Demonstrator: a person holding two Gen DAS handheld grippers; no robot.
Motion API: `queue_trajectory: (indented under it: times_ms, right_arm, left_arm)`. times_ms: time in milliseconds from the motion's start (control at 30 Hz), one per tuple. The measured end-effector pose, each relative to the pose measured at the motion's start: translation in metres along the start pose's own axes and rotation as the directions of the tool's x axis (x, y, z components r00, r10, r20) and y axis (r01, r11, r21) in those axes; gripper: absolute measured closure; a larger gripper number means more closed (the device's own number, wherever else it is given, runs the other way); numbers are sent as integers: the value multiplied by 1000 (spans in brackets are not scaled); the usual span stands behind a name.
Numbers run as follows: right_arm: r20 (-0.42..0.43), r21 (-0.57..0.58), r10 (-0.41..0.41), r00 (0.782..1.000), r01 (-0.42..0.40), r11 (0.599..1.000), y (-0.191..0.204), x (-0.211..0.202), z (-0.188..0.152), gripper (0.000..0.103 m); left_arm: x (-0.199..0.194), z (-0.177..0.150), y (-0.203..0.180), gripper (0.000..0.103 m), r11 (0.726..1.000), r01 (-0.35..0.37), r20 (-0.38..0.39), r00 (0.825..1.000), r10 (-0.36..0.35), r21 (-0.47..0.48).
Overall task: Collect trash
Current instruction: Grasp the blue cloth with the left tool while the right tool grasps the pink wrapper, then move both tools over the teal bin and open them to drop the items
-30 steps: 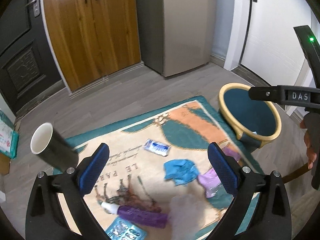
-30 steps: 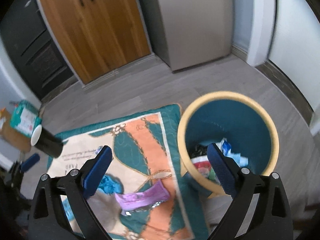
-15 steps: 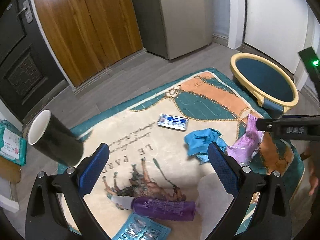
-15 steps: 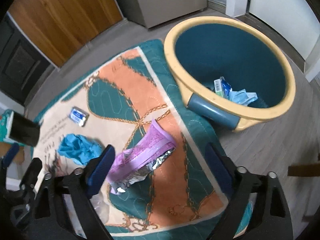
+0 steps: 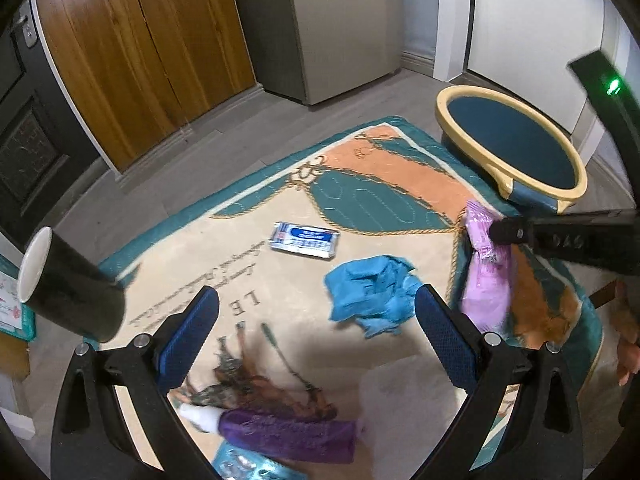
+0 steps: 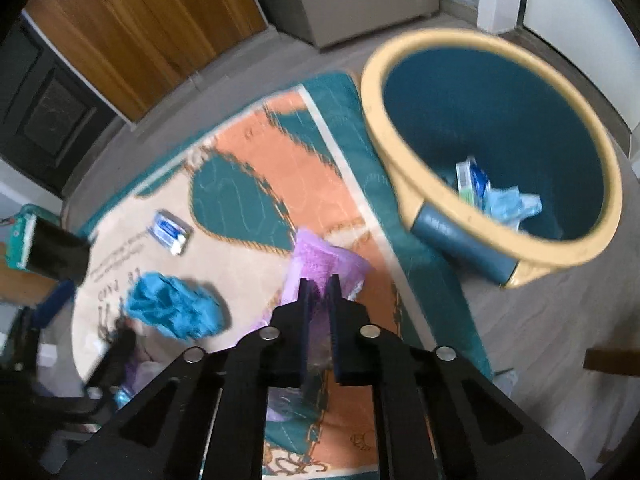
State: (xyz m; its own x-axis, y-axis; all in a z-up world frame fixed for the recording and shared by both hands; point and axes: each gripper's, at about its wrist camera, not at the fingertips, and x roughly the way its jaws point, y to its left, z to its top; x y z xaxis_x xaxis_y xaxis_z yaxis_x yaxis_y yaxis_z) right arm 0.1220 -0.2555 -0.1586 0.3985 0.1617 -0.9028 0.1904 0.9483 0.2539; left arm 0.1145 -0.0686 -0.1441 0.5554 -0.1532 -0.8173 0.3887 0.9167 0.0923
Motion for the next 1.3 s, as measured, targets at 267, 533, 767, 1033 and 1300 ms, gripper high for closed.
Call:
queue_trajectory:
  times_ms: [267, 533, 767, 1033, 1300]
  right_arm:
    - [149, -77, 29, 988, -18, 997, 3, -41, 25, 94]
    - [183, -69, 29, 983, -17, 997, -11, -50, 37, 94]
    - [210, -61, 30, 977, -17, 998, -13, -60, 41, 94]
    - [236, -16, 91, 967, -90, 996, -32, -108, 63, 94]
    - [346, -20, 16, 938, -9, 1000, -84, -166, 95, 94]
  left_arm:
    - [25, 10, -11, 30, 990, 119, -77, 989, -125, -76]
    - [41, 7, -20, 71, 990, 124, -143, 981, -133, -72]
    - [33, 10, -20, 81, 990, 128, -135, 982, -135, -58]
    - [-23, 38, -21, 81, 994, 106, -18, 994, -107, -31]
    - [-79, 108, -43, 81, 984, 167, 123, 977, -173, 55]
